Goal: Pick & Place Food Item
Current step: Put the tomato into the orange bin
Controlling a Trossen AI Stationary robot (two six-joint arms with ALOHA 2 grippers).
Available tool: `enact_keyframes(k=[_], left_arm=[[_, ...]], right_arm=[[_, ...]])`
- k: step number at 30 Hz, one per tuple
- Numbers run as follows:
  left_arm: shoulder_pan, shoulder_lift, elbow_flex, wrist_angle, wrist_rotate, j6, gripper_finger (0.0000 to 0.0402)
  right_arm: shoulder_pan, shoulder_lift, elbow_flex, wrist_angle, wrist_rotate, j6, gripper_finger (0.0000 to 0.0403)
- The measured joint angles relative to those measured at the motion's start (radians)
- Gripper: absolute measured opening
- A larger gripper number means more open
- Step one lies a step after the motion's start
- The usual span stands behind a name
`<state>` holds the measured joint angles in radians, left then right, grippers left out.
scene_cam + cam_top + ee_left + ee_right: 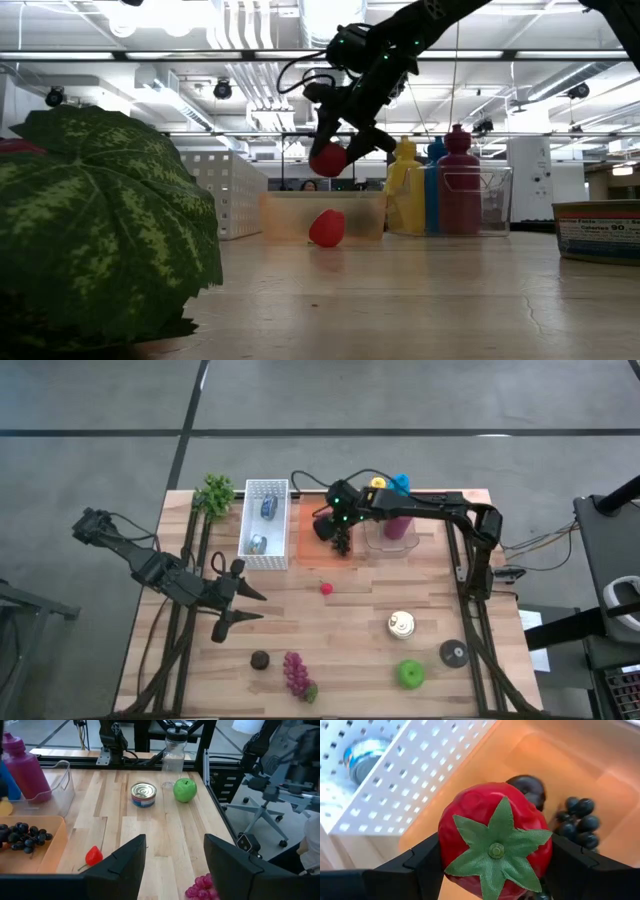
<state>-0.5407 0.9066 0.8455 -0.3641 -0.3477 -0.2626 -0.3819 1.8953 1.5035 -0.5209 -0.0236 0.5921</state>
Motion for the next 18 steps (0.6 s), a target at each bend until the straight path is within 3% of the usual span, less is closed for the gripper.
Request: enact_keyframes(k=[7, 18], left_arm=[[0.0, 0.0, 0.0, 0.0, 0.0, 0.0, 0.0216], [0.0, 0.0, 0.0, 0.012, 0.0, 0.0, 0.0216]], right_arm=[[-0.066, 0.022, 0.048, 0.014, 0.003, -0.008, 0.026], [-0.115, 0.184, 0.214, -0.05, 0.027, -0.025, 0.026]])
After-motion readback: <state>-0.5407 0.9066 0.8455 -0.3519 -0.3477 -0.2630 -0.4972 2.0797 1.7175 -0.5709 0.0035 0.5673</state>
